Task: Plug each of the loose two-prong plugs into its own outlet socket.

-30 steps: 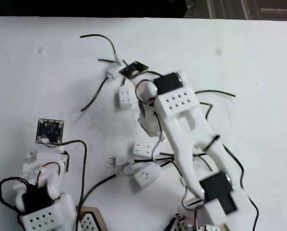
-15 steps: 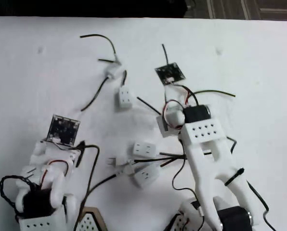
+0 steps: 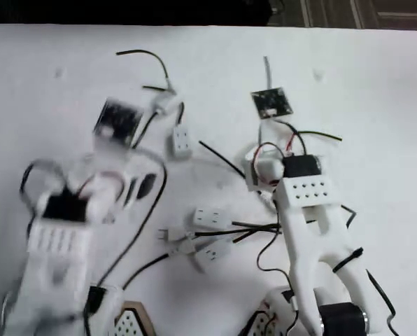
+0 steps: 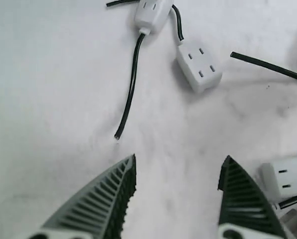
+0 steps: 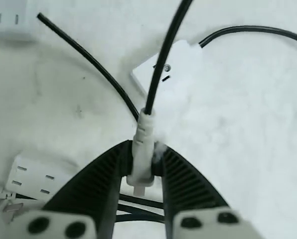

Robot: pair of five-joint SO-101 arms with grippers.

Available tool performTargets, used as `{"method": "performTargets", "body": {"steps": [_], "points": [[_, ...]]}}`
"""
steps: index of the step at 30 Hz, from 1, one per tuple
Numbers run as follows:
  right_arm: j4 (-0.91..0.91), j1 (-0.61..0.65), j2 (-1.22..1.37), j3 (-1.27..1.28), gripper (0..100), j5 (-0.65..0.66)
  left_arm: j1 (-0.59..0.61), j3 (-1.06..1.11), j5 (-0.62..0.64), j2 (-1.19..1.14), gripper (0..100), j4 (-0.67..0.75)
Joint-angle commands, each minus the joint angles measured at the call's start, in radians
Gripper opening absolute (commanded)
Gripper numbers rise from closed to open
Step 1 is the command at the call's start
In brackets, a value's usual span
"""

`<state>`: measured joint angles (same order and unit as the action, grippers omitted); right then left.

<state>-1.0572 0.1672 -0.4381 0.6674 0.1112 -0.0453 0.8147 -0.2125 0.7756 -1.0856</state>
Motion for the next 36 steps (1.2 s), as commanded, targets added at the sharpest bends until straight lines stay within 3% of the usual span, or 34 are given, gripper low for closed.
{"method": "performTargets", "body": {"steps": [1,16,36], "points": [[0.028,-0.041,-0.036,-0.006,1.8,-0.008,-0.068,-0.273,0.064,-0.36,27,0.023],[0.028,-0.042,-0.036,-0.006,1.8,-0.006,-0.162,-0.758,0.212,-1.015,27,0.017],[0.022,-0.042,-0.036,-0.005,1.8,0.0,-0.148,-1.096,0.304,-1.397,26,0.014]]}}
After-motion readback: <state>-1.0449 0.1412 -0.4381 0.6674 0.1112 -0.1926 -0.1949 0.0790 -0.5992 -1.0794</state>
